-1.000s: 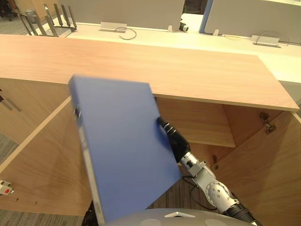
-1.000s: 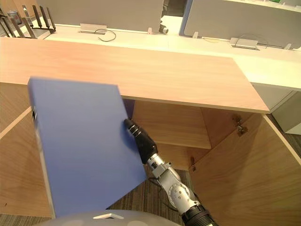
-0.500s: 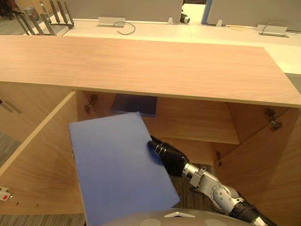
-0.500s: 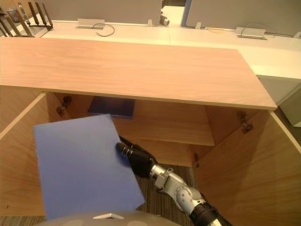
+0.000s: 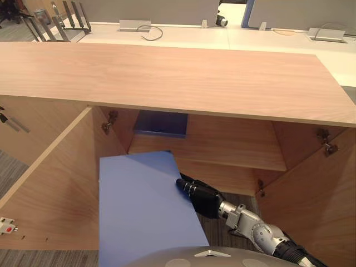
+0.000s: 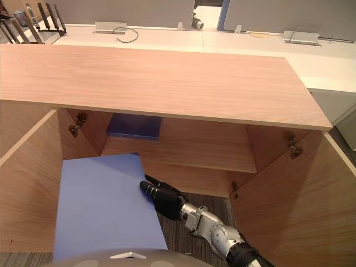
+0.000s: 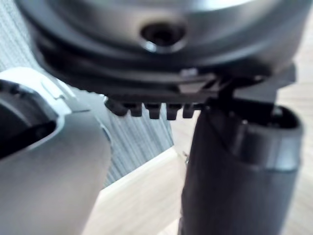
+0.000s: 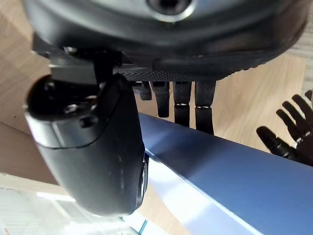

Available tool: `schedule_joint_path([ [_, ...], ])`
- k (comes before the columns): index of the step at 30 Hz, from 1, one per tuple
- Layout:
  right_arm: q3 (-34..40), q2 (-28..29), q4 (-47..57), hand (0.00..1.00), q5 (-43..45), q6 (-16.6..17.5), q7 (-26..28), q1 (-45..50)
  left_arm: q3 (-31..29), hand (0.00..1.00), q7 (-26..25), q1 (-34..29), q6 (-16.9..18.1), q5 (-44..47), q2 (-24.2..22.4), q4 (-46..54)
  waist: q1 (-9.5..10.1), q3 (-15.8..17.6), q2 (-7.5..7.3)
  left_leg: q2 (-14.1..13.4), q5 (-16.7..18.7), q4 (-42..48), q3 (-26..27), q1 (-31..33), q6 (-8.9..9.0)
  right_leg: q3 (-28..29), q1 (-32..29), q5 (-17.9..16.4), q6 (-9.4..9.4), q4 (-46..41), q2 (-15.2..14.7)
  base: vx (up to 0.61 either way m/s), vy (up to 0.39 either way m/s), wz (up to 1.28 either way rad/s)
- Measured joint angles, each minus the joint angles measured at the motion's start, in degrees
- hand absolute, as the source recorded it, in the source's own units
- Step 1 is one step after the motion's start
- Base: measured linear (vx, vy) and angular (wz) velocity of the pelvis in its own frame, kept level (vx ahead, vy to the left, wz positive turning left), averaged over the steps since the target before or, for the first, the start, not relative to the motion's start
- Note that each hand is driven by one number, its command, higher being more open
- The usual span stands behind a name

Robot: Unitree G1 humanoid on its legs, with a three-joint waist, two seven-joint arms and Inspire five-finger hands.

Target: Walk over to the cabinet, pick up the folder, carry it to the office cabinet, place the folder inside the office cabinet, then close the office cabinet door

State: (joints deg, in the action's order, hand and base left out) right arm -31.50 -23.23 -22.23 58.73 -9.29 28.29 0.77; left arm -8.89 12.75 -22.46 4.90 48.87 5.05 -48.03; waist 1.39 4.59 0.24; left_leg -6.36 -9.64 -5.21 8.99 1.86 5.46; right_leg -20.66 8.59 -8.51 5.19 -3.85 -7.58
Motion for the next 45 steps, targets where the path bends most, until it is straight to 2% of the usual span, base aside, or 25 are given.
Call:
schedule_joint_path([
  [4, 5.63, 1.21, -4.62, 0.00, 0.00, 0.62, -1.53, -1.88, -0.17, 1.00, -0.01, 0.19, -0.01, -0.03, 0.00, -0.01, -0.09, 1.17, 0.62, 0.07, -0.01, 0.00, -0.02, -0.02, 0.00, -0.20, 0.04, -0.01, 0.02, 0.02, 0.03, 0.00, 0.000, 0.00],
  [9, 12.34, 3.10, -7.34, 0.00, 0.50, 3.51, -4.22, -4.00, -1.74, 1.00, -0.10, 0.54, -0.01, -0.03, -0.01, -0.02, -0.03, 1.67, 0.71, 0.28, -0.01, 0.00, -0.14, -0.07, 0.00, -0.49, 0.28, -0.06, 0.10, 0.11, -0.08, 0.00, -0.011, 0.02],
  [16, 18.69, 7.76, -8.58, 0.00, 3.59, 5.89, -6.42, -4.66, -4.15, 1.00, -0.59, 0.60, -0.03, -0.03, -0.15, -0.03, -0.03, 1.68, 0.71, 0.41, -0.01, -0.01, -0.05, -0.14, 0.00, -0.70, 0.44, -0.04, 0.13, 0.17, -0.21, 0.00, 0.000, 0.00],
  [30, 28.11, 10.53, -12.35, 0.00, 6.13, 8.96, -10.72, -9.10, -7.46, 1.00, -0.96, 0.61, -0.07, -0.28, -0.64, -0.34, 0.27, 1.71, 0.67, 0.87, 0.10, -0.02, 0.30, -0.18, -0.10, -0.89, 0.94, 0.39, 0.73, 1.10, -0.50, 0.00, 0.000, 0.00],
  [45, 35.72, 10.57, -22.74, 0.00, 9.24, 11.29, -13.95, -15.66, -11.92, 1.00, -1.21, 0.58, -0.23, -4.52, -0.56, -2.25, 1.51, 1.97, 1.30, 1.89, 1.21, -0.01, 1.00, -0.66, -0.28, -0.81, 2.41, 0.76, 1.18, 3.01, -1.38, 0.01, -0.003, 0.00],
])
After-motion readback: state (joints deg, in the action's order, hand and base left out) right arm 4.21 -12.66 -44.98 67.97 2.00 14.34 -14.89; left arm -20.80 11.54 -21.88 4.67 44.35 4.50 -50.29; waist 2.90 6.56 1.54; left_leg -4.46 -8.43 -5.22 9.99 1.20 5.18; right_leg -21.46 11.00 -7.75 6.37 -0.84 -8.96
